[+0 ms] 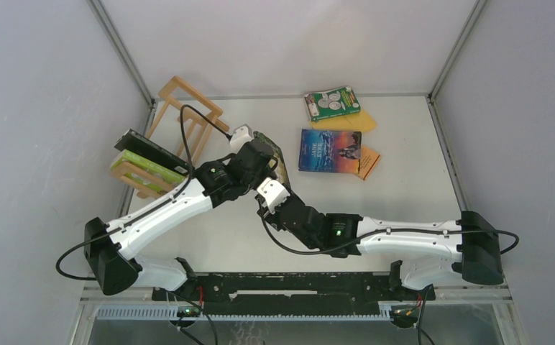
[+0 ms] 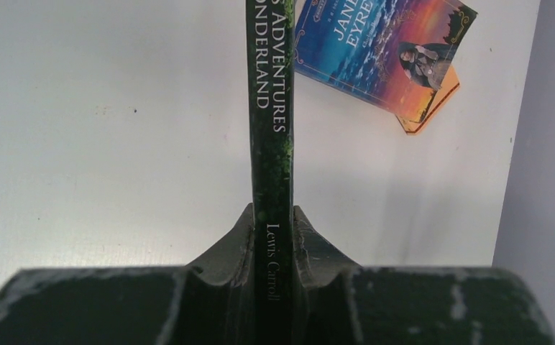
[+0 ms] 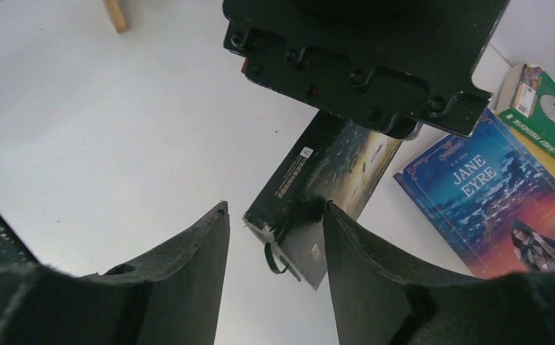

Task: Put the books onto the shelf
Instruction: Pick up the book from the center of the board.

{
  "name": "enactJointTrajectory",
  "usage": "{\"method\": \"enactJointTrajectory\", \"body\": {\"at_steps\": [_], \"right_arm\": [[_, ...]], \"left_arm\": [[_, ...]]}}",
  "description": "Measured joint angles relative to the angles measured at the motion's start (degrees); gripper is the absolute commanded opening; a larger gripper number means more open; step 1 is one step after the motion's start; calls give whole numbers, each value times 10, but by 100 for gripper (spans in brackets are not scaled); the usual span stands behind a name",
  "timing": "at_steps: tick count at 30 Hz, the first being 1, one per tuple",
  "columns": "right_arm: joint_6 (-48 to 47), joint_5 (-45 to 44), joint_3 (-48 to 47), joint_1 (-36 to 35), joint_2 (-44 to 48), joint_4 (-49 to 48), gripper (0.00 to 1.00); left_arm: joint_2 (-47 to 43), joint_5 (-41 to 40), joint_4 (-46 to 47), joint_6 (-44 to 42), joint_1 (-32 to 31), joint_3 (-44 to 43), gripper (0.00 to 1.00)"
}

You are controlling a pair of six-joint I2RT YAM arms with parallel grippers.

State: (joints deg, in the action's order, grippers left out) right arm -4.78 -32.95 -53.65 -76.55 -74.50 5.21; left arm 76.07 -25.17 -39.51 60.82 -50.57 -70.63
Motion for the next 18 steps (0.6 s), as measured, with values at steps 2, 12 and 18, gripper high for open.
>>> {"method": "enactJointTrajectory", "body": {"at_steps": [2,12,18], "right_arm": [[-5,-11,0,1,-8,-5,56],[-59,-113,-2,-4,-52,-53,2],[-93,-168,-3,-12,-67,-73,0]], "left_arm": [[-1,6,0,-3,0,0,0],[-2,22,8,12,3,4,0],[-2,8,-2,66,9,6,20]]}}
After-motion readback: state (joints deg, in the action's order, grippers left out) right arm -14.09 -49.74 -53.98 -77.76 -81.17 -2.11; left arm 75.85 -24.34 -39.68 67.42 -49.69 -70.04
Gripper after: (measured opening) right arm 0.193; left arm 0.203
